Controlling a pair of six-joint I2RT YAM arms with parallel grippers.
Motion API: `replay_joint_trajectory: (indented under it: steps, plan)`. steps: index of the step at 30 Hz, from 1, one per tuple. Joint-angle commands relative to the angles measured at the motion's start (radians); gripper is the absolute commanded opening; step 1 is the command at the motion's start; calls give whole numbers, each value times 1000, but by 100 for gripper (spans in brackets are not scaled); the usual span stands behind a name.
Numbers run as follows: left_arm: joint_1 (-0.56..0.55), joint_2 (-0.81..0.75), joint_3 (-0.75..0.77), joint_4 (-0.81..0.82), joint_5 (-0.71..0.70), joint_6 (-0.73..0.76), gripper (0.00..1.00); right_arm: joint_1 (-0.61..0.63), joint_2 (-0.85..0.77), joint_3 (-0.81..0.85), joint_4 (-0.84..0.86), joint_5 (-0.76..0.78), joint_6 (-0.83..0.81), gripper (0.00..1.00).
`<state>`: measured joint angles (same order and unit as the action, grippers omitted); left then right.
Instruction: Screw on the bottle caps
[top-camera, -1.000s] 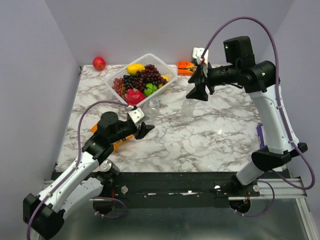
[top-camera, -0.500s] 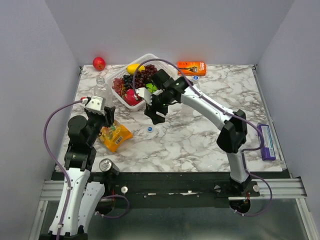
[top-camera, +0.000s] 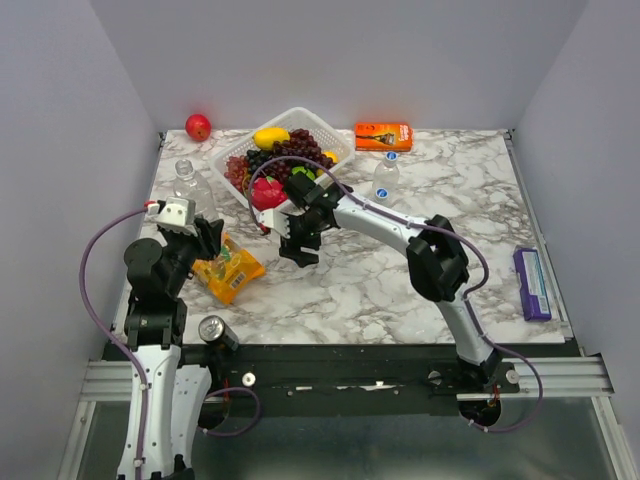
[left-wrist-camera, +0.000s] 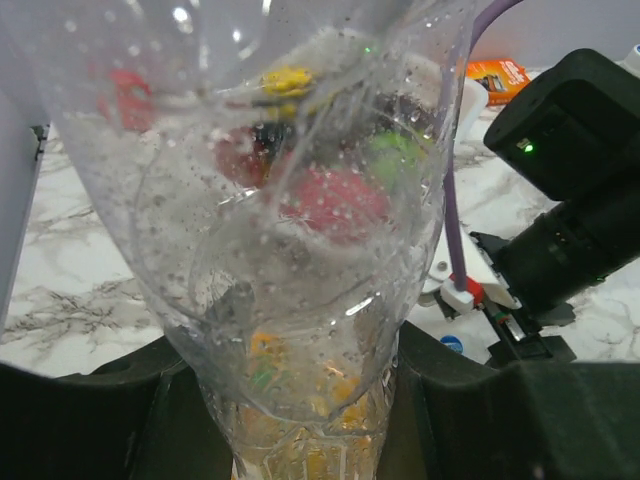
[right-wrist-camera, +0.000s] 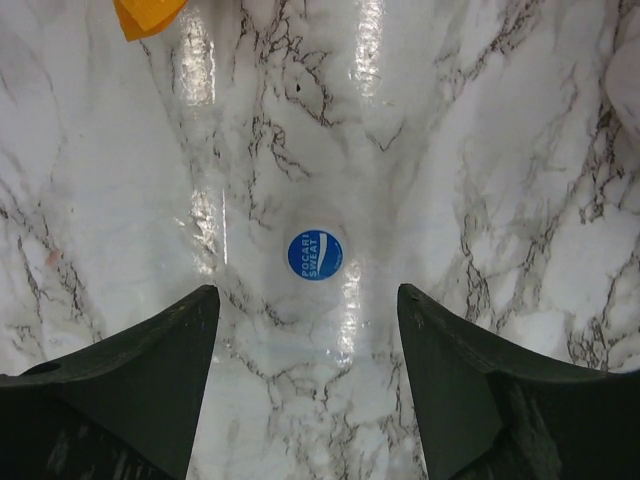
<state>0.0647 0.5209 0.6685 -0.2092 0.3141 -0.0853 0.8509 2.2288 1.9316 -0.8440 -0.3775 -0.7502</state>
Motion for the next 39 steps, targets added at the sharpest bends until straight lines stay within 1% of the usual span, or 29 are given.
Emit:
replay_joint_trajectory:
  steps: [1, 5, 10, 16, 20, 23, 27, 30, 31, 32, 34, 35, 36, 37, 38, 39]
  plan:
    - [9, 10, -23, 7, 63, -42, 0, 27, 64, 18, 65, 38, -17, 79]
    - [7, 16, -37, 27, 77, -67, 0, 34, 94, 20, 63, 69, -26, 76]
    - [9, 16, -49, 30, 82, -68, 0, 36, 94, -5, 74, 98, -29, 66]
    - [9, 21, -52, 31, 86, -68, 0, 36, 89, -26, 79, 95, -46, 56]
    - [9, 24, -53, 30, 89, -65, 0, 37, 98, -23, 79, 98, -51, 54]
    - [9, 27, -53, 27, 95, -62, 0, 36, 94, -35, 86, 104, -63, 49]
    - [9, 39, -64, 42, 111, -60, 0, 37, 71, -72, 126, 94, -63, 48]
    - [7, 50, -79, 65, 147, -45, 0, 36, 57, -86, 125, 74, -64, 41]
    - [9, 57, -89, 70, 179, -33, 0, 36, 46, -91, 123, 72, -66, 35]
    - [9, 56, -95, 76, 203, -21, 0, 36, 37, -95, 117, 75, -64, 33]
    - [1, 62, -122, 115, 238, 11, 0, 33, -38, -143, 109, 88, -61, 29]
    - [-3, 67, -132, 134, 279, 19, 0, 30, -75, -178, 108, 85, -61, 28]
    - [-15, 73, -138, 163, 305, 38, 0, 19, -177, -210, 105, 72, -60, 28]
    - [-32, 92, -145, 175, 330, 76, 0, 16, -226, -270, 86, 62, -57, 28]
    - [-75, 103, -150, 186, 356, 108, 0, 11, -289, -293, 66, 45, -54, 28]
    - [-121, 119, -153, 195, 367, 139, 0, -1, -343, -312, 39, -6, -52, 28]
